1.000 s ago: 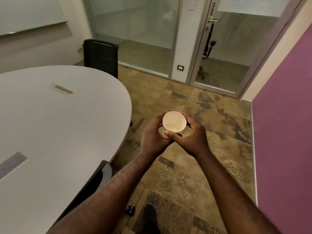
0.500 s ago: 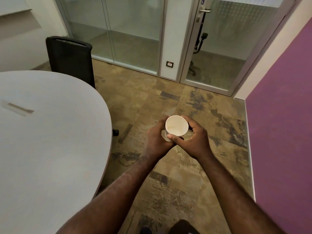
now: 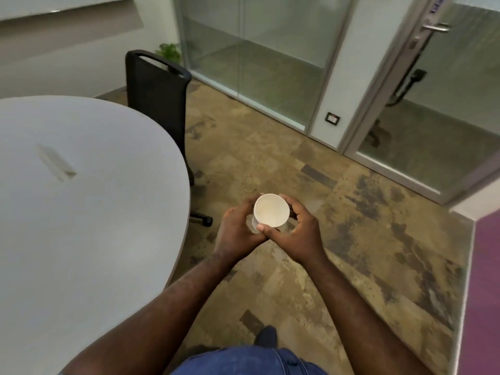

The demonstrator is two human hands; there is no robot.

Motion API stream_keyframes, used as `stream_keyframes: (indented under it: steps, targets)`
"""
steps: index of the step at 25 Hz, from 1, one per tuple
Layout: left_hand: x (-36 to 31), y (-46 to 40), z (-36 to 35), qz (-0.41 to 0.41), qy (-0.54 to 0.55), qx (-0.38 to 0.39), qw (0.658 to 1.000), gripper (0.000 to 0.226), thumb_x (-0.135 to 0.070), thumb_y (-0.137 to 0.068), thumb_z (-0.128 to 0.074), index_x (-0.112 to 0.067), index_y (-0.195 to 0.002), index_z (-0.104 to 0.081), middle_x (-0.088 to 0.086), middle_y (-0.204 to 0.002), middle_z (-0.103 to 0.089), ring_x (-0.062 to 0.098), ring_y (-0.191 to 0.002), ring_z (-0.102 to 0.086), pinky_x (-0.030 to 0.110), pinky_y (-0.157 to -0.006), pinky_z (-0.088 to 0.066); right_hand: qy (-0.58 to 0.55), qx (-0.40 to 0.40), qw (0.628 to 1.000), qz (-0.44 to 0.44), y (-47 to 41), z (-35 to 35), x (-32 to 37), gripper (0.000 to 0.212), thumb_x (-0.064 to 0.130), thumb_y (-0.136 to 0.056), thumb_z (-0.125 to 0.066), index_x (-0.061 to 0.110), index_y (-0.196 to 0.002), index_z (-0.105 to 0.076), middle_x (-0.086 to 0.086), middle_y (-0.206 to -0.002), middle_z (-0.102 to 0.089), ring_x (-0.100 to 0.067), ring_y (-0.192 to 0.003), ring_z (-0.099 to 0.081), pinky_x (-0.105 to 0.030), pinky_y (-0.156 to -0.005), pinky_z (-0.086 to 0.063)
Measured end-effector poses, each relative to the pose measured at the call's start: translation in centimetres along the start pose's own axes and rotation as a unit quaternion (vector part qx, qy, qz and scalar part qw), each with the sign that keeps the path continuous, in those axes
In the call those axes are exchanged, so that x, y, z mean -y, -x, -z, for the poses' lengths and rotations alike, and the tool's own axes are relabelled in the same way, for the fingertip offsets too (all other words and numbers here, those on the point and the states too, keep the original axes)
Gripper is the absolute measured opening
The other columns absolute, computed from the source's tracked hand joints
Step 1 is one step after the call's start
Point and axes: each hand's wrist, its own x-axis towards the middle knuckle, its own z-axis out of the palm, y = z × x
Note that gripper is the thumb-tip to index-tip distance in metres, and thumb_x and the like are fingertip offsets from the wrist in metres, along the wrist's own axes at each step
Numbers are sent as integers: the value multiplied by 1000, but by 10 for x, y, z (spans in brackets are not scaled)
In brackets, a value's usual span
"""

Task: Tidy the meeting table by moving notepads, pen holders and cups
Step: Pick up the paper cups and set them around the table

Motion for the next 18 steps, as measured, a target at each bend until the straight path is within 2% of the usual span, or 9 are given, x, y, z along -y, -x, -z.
stream_keyframes:
  steps: [2,7,10,13,16,18]
  targets:
    - [16,-22,5,25,-6,-21,999,77,-46,-63,-85,-31,-130,-50,-20,-115,-66,-2,-105,-62,29,-87,-53,-9,42,999,13,-34,-14,-7,85,73,-54,-77,38,-127,-51,22,-119,-62,4,-106,-59,-19,-86,-51]
    - [55,-59,36,93,-32,-96,991,76,-44,-62,-86,-35,-128,-49,-34,-110,-62,-12,-102,-59,6,-79,-45,-5,147,988,49,-108,-68,-7,87,80,-54,-71,41,-129,-48,27,-117,-59,6,-105,-58,-13,-83,-49]
    - [88,-82,61,124,-41,-145,981,71,-48,-64,-80,-42,-126,-47,-40,-110,-58,-13,-100,-58,5,-77,-45,-3,209,975,70,-153,-115,-4,85,76,-55,-74,42,-128,-47,25,-117,-60,5,-105,-58,-11,-81,-48]
    - [127,-105,92,142,-44,-183,972,67,-44,-66,-80,-46,-125,-49,-34,-113,-60,-8,-101,-60,9,-79,-48,0,257,963,84,-192,-166,4,85,73,-55,-76,42,-129,-47,23,-119,-60,4,-105,-58,-13,-81,-49]
    - [161,-120,126,167,-58,-214,961,70,-40,-65,-83,-40,-127,-50,-25,-114,-64,-6,-103,-60,17,-83,-51,-6,312,945,96,-226,-213,19,84,71,-55,-77,41,-128,-49,22,-117,-61,5,-103,-59,-11,-78,-49]
    - [177,-124,148,185,-72,-244,949,72,-46,-64,-83,-35,-127,-51,-23,-114,-64,-7,-102,-60,13,-83,-50,-14,346,931,114,-242,-244,35,80,67,-56,-79,39,-125,-51,22,-114,-62,6,-102,-58,-7,-75,-48]
